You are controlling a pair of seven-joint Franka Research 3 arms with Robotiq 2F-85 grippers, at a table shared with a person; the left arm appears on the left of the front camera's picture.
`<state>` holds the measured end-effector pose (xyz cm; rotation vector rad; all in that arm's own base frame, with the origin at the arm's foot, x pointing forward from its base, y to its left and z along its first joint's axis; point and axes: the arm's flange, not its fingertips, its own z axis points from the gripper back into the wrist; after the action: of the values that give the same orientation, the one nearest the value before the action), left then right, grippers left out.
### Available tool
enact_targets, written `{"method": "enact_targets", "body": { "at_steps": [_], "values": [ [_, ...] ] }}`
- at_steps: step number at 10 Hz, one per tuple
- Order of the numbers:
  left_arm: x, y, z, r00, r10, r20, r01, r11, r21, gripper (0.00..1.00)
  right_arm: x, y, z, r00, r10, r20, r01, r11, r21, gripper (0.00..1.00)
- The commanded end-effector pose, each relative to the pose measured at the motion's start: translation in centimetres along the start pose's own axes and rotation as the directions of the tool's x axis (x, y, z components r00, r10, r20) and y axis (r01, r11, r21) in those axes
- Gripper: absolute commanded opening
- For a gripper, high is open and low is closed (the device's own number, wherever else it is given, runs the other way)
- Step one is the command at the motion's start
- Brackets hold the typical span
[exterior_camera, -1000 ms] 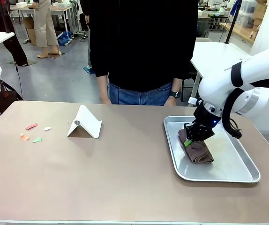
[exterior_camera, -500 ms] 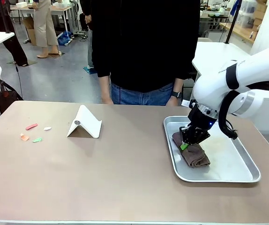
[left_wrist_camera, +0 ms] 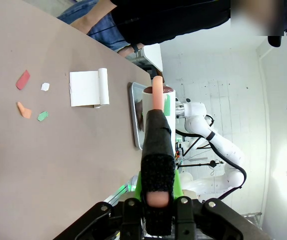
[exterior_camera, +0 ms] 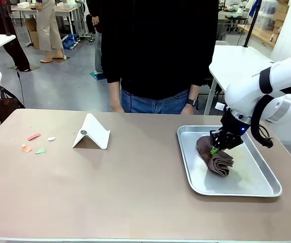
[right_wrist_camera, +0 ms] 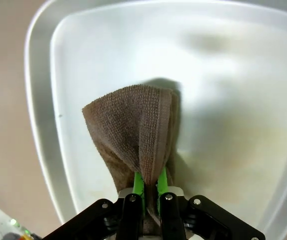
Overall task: Clean the surface of the table.
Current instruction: If a person points to the right, clean the right side of the table with your right hand, and if they point to the left, clean the left side with your left hand.
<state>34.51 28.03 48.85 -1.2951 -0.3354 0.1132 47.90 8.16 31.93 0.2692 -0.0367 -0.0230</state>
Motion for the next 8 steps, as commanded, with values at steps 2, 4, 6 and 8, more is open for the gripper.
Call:
{"method": "enact_targets", "body": {
  "at_steps": [2,4,6,8],
  "values": [
    [-0.2,-0.3,0.2,1.0,-0.009,-0.007,0.009,1.0,-0.003,0.0,0.0,-2.6,1.4,0.992,-0.109,0.063,0.111,0.994,-0.02,0.02],
    [-0.2,-0.3,0.2,1.0,-0.009,-0.007,0.009,1.0,-0.003,0.0,0.0,-4.0,2.8,0.985,-0.146,0.086,0.146,0.989,0.014,0.02],
    [-0.2,-0.3,0.2,1.0,-0.009,-0.007,0.009,1.0,-0.003,0.0,-0.1,-5.2,4.7,0.981,-0.166,0.103,0.158,0.984,0.083,0.02],
    [-0.2,-0.3,0.2,1.0,-0.009,-0.007,0.009,1.0,-0.003,0.0,-0.2,-6.5,7.6,0.978,-0.174,0.115,0.149,0.969,0.197,0.02]
  ]
}}
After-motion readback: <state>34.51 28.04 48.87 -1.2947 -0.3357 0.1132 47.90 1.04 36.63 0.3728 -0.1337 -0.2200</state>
